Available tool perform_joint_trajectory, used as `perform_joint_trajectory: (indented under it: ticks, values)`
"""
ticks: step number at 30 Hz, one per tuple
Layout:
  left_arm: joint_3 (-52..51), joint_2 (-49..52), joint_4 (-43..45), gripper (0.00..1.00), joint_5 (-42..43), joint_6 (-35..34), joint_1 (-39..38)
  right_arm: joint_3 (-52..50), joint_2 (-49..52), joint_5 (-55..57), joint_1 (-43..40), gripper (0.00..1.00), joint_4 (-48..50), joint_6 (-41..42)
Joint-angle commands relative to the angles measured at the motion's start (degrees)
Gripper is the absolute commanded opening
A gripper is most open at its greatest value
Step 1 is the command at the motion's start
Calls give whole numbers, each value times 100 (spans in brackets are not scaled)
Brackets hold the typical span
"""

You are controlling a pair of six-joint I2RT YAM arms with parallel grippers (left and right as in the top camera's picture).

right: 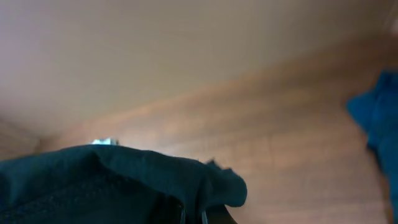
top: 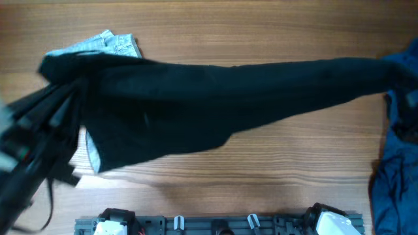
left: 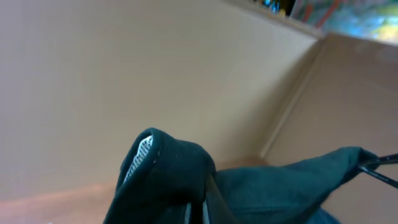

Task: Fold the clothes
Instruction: 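Stretch the trousers between both grippers, pulling the right gripper rightward, then lay the stretched trousers flat on the table and release both grippers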

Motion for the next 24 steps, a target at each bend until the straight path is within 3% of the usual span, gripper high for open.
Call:
perform_joint_trajectory:
  ticks: [1, 5, 9, 13, 17, 24]
  values:
    - [181, 63, -210, 4, -557, 114, -20, 551, 11, 243, -35, 4, 13, 157]
    - [181, 546, -522, 4, -688, 116, -22, 560, 68, 328, -35, 4, 17, 142]
    - [181, 1134, -525, 4, -79, 118, -39, 560, 66, 890, -35, 4, 22, 151]
    - [181, 1510, -348, 4, 310, 378, -649, 704, 68, 1010, -35, 4, 122, 210]
    - [188, 1266, -326, 4, -1051, 400, -1685, 1338, 68, 1010, -35, 4, 118, 354]
    - [188, 922, -391, 4, -1961, 503, -2494, 1711, 68, 1005, -35, 4, 13, 496]
